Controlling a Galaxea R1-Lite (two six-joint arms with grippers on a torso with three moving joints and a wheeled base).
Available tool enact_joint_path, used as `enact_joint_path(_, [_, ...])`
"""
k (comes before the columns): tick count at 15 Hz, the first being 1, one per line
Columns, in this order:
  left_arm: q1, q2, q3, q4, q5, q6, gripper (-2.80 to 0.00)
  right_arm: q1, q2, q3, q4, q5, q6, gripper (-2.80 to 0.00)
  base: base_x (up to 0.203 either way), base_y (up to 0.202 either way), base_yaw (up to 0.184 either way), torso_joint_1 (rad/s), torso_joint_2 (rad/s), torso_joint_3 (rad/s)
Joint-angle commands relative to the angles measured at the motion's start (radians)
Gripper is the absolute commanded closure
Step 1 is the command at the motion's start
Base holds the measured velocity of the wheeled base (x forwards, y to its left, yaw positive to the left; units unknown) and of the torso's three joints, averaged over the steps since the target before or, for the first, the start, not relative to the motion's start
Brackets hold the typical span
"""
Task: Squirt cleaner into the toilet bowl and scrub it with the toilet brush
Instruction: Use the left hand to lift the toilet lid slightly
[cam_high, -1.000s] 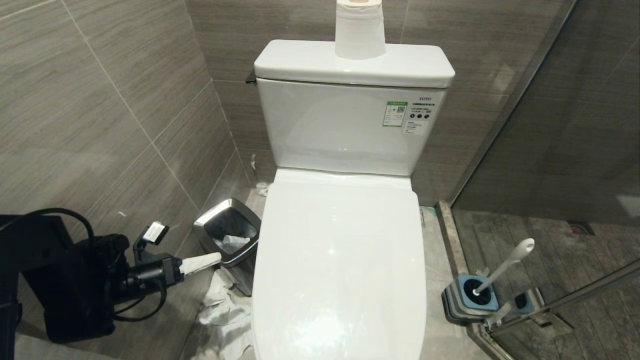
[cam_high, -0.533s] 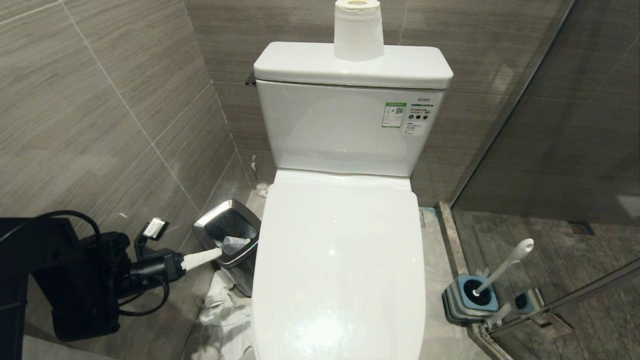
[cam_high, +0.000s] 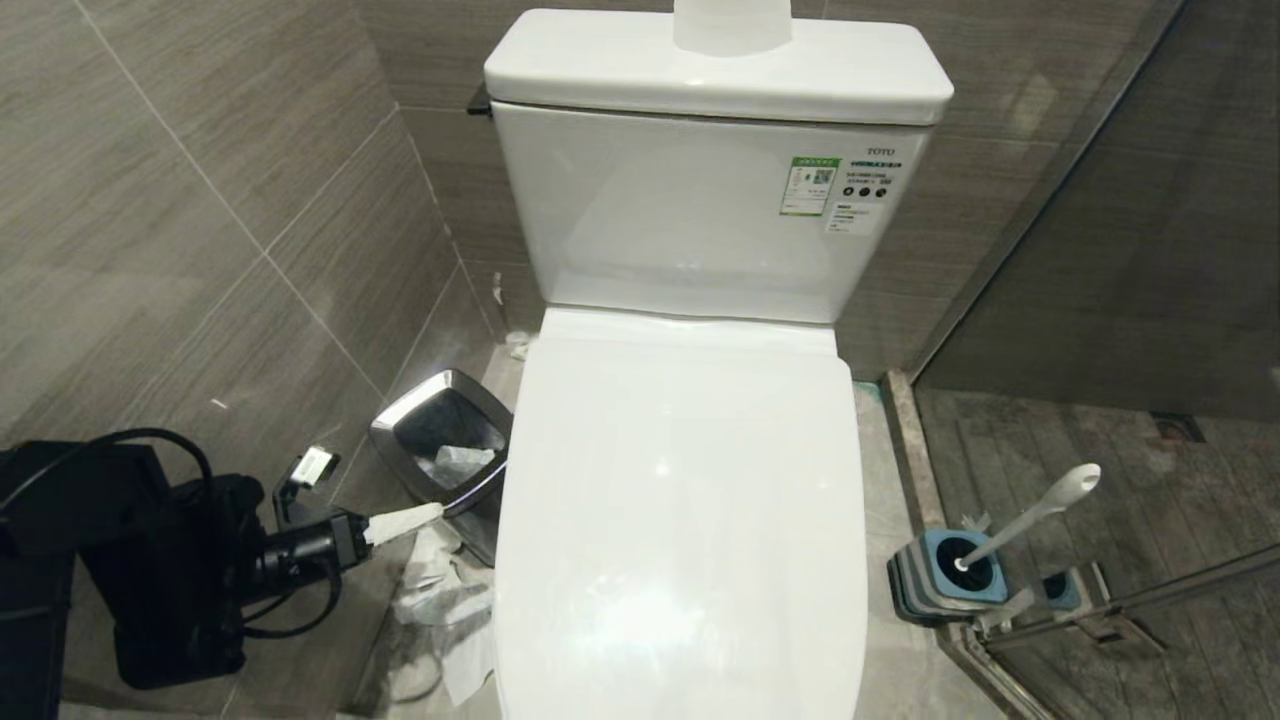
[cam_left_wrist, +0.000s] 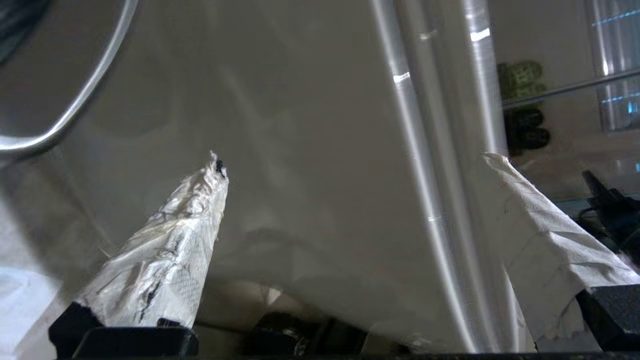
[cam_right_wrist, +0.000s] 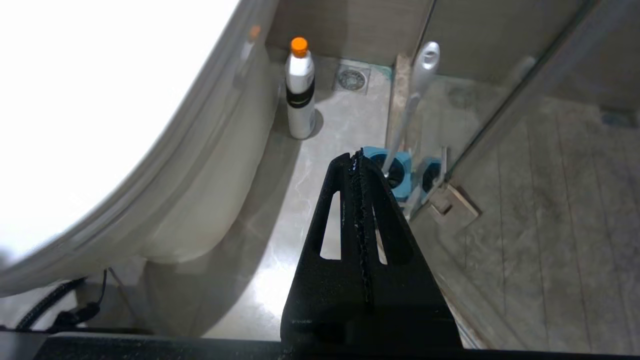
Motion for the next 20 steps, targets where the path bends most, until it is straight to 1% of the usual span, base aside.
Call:
enact_joint_path(1, [-0.002,0.004,0.003,-0.009,-0.008,0.0,-2.8,0.001,0.0,0.007,-0.001,0.001,0.0,0.0,0.0,0.0,0.0,0.008,0.01,-0.122])
enact_joint_path(6, [-0.009,0.006,0.009,-0.009,-0.007,0.014,-2.8,-0.001,0.0,0.007,-0.001,0.001,0.0,0.0,0.0,0.0,0.0,0.002,0.0,-0.02])
enact_joint_path(7, [-0.02,0.004,0.016,-0.009,-0.002,0.029,-2.8,0.001,0.0,0.007,-0.001,0.001,-0.001,0.0,0.0,0.0,0.0,0.0,0.0,0.0])
enact_joint_path(9, [-0.029,0.001,0.027,-0.009,0.001,0.094,-2.8,0.001,0.0,0.007,-0.001,0.001,-0.001,0.0,0.0,0.0,0.0,0.0,0.0,0.0])
enact_joint_path(10, [-0.04,-0.001,0.039,-0.009,0.0,0.116,-2.8,0.0,0.0,0.007,-0.001,0.001,-0.001,0.0,0.0,0.0,0.0,0.0,0.0,0.0])
enact_joint_path(12, [-0.059,-0.001,0.053,-0.009,-0.002,0.139,-2.8,0.001,0.0,0.007,-0.001,0.001,-0.001,0.0,0.0,0.0,0.0,0.0,0.0,0.0])
enact_joint_path(20, [-0.065,0.001,0.053,-0.009,-0.003,0.13,-2.8,0.001,0.0,0.007,-0.001,0.001,0.0,0.0,0.0,0.0,0.0,0.0,0.0,-0.022])
